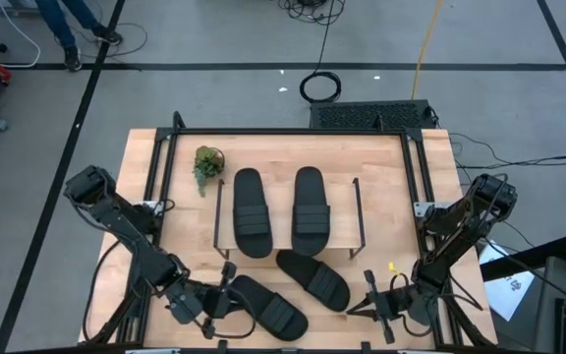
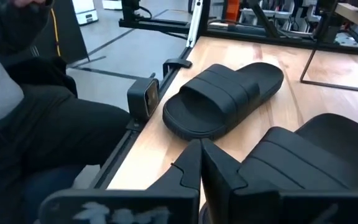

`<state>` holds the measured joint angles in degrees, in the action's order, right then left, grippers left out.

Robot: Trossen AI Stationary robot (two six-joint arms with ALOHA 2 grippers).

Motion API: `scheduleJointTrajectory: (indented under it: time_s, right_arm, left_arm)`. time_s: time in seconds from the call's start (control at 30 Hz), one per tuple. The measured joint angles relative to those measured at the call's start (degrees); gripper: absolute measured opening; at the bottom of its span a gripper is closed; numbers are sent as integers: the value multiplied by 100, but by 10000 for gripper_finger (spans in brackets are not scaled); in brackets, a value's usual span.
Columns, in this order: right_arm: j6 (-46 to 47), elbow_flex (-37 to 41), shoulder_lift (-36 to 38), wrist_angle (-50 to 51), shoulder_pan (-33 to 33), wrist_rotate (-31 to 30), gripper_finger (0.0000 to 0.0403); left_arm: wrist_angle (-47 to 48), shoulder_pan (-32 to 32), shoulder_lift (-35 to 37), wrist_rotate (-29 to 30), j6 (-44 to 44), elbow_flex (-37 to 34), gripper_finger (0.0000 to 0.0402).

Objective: Pick and place slides into the shelf
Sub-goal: Put the black slipper under the shelf

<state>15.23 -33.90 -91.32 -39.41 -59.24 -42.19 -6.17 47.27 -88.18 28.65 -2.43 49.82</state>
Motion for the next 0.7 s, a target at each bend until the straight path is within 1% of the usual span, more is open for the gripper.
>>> scheduleJointTrajectory:
  time_s: [0.1,0.17,0.23,0.33,0.4,0.53,0.7]
  right_arm:
    - [-124,-1,1,94,16,3,0]
    - [-366,-1,1,156,50,86,0]
    - [-655,-13,4,281,121,377,0]
    - [-876,-86,4,569,247,652,2]
    - [-946,-208,4,938,333,648,9]
    - [-1094,-425,1,1558,474,649,45]
    - [-1320,-563,4,1956,663,611,117]
  left_arm:
    - [7,263,0,336,394,0,23]
    - [33,460,0,811,629,0,11]
    - [51,600,0,1211,702,0,3]
    - [59,677,0,1340,645,0,10]
    - [113,681,0,1340,500,0,17]
    - [228,675,0,1340,315,-2,18]
    - [232,671,0,1340,267,-2,3]
